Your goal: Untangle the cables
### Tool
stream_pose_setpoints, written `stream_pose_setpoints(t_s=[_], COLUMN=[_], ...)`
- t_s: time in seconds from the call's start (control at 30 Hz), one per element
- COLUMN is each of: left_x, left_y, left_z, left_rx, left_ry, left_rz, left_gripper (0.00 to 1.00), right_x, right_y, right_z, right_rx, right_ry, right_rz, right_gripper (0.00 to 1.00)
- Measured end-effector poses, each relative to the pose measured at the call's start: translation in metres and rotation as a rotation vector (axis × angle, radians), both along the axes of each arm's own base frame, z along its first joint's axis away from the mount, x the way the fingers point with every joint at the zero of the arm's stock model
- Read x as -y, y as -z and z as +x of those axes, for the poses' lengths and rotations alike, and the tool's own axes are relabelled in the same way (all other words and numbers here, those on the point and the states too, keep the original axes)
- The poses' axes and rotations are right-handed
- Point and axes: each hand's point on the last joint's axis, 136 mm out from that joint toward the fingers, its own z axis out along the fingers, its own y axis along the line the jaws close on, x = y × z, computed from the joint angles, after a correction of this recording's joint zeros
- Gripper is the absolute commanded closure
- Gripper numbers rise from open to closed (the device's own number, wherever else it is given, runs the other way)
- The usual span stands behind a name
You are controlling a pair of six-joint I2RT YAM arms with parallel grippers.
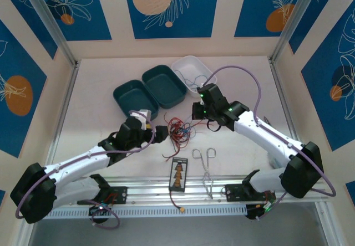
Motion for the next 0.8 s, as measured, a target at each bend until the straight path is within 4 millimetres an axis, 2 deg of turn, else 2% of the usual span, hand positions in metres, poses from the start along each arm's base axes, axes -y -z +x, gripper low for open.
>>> stream_pose_setpoints(t_s=[0.2,0.47,0.8], left_x=[0.009,0.018,0.031], left_y=[-0.01,-0.015,-0.015], left_z=[-0.001,0.001,0.006], left_rx=[0.052,0.1,0.112], left_ry=[0.059,0.116,0.151], left_rz=[-0.016,-0.001,-0.017], left_gripper=[0.0,0.0,0.0], right_x=[-0.009,-0.013,-0.013], right_y=[-0.051,-0.108,-0.153], right_z=[0.004,0.005,0.007], right_rx=[0.121,0.239,0.337], right_ry=[-0.039,-0.064,-0.089], right_rz=[0.041,0.098,0.106], right_gripper=[1.0,1.0,1.0])
